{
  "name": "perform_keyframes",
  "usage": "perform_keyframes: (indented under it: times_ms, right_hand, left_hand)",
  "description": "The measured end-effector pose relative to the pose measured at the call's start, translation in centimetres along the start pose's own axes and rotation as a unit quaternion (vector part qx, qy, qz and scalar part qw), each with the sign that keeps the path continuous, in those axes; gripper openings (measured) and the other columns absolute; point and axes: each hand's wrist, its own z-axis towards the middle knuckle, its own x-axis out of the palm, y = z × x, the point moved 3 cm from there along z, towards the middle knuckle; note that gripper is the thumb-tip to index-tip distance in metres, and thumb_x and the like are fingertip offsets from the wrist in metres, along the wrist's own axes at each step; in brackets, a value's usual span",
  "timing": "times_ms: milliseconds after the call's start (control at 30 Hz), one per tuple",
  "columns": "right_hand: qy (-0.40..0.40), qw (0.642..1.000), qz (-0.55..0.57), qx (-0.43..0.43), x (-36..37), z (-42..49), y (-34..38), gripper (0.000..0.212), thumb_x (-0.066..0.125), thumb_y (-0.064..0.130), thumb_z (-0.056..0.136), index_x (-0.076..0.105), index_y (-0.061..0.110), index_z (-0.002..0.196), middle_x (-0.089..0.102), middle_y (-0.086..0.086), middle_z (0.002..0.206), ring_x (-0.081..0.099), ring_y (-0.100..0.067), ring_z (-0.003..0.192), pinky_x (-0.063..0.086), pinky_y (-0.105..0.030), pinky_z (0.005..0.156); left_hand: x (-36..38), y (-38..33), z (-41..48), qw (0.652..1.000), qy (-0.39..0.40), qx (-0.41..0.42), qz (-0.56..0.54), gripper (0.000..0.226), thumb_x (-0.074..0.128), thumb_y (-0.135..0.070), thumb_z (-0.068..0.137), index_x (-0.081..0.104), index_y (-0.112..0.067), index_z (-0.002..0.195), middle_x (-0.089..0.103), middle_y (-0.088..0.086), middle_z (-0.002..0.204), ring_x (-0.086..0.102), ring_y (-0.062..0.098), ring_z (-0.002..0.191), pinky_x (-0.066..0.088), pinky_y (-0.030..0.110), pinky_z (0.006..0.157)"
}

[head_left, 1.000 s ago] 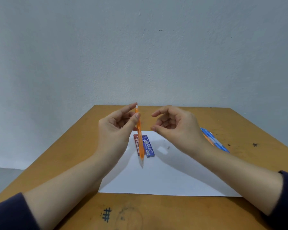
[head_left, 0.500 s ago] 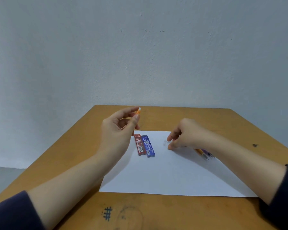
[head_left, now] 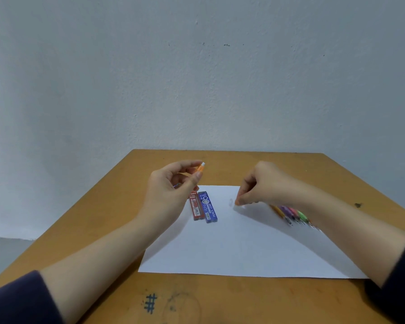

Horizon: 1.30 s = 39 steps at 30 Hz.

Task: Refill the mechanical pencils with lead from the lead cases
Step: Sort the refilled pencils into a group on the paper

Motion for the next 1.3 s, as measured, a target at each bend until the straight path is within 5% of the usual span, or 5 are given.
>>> perform_keyframes:
  times_ms: [333, 967, 1300]
  right_hand:
    - [-0.044, 0.954, 0.290, -0.064, -0.3, 0.0, 0.8, 0.013, 0.072, -0.002, 0.077, 0.074, 0.010, 0.082, 0.064, -0.002, 0.058, 0.055, -0.006, 0.052, 0.046, -0.014, 0.055]
    - [-0.096, 0.953, 0.267, -0.108, 0.4, -0.7, 2.1, 0.018, 0.072, 0.000, 0.079, 0.076, 0.018, 0.079, 0.066, 0.001, 0.057, 0.054, -0.003, 0.053, 0.045, -0.014, 0.058]
    - [-0.112, 0.961, 0.218, -0.129, 0.4, -1.0, 2.3, 0.023, 0.073, 0.001, 0.078, 0.076, 0.024, 0.075, 0.068, 0.003, 0.061, 0.058, -0.003, 0.056, 0.047, -0.016, 0.060]
  left_hand:
    - [0.3, 0.5, 0.0, 0.996, 0.059, 0.004, 0.067, 0.020, 0.069, -0.015, 0.085, 0.070, -0.034, 0.093, 0.067, -0.007, 0.081, 0.059, 0.008, 0.068, 0.047, 0.020, 0.060]
    - [0.5, 0.8, -0.2, 0.989, 0.102, 0.038, 0.103, 0.027, 0.074, -0.013, 0.081, 0.072, -0.039, 0.090, 0.070, -0.006, 0.083, 0.062, 0.016, 0.073, 0.051, 0.040, 0.067]
    - [0.3, 0.8, -0.2, 0.988, 0.099, 0.023, 0.114, 0.017, 0.078, -0.016, 0.076, 0.075, -0.031, 0.085, 0.072, -0.008, 0.083, 0.065, 0.016, 0.075, 0.055, 0.037, 0.069]
